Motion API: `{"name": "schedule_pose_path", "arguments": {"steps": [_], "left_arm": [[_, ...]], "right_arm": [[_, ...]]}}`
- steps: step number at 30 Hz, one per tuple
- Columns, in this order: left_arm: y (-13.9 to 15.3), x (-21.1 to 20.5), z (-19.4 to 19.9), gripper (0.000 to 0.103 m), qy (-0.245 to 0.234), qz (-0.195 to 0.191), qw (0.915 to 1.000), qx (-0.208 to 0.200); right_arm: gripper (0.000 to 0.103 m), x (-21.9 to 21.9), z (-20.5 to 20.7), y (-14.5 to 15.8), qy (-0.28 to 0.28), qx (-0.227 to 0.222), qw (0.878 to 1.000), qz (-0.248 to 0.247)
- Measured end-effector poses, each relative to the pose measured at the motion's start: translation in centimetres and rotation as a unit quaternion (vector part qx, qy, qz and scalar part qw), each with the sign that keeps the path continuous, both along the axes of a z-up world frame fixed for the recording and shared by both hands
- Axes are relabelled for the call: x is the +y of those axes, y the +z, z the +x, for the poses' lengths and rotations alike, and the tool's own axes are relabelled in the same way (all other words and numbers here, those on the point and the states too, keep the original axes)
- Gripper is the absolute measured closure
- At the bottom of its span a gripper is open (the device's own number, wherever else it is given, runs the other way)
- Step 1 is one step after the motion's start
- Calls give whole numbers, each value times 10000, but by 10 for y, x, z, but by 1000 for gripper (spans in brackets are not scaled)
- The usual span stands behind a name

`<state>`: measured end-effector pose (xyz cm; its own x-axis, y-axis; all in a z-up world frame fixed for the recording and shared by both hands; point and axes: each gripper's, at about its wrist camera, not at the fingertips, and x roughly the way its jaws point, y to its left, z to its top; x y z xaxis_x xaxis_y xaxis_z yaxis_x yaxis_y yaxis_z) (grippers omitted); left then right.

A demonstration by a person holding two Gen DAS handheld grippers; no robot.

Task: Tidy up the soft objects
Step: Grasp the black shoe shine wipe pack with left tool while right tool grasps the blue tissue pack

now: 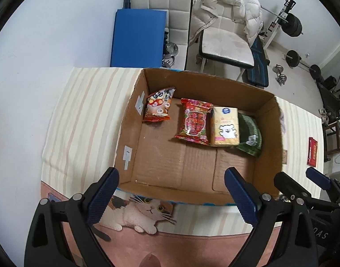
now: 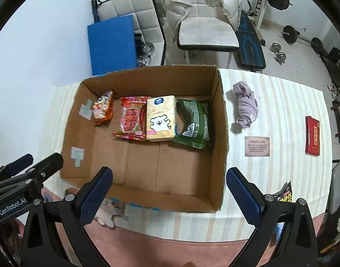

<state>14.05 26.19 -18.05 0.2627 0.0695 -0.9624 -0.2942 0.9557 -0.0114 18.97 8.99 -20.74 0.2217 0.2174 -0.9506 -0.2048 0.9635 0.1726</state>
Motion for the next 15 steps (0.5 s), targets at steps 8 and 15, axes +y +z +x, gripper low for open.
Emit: {"name": "schedule_pose_path", "arguments": {"steps": [8, 15], "left_arm": [[30, -91, 4, 6, -950, 639, 9929, -327], [1, -239, 30, 6, -2673, 1097, 9573, -128]], "right_arm": [[0, -76, -18, 18, -494, 122, 9972, 541], [0, -237, -68, -31, -2133, 763, 9731, 415]]}}
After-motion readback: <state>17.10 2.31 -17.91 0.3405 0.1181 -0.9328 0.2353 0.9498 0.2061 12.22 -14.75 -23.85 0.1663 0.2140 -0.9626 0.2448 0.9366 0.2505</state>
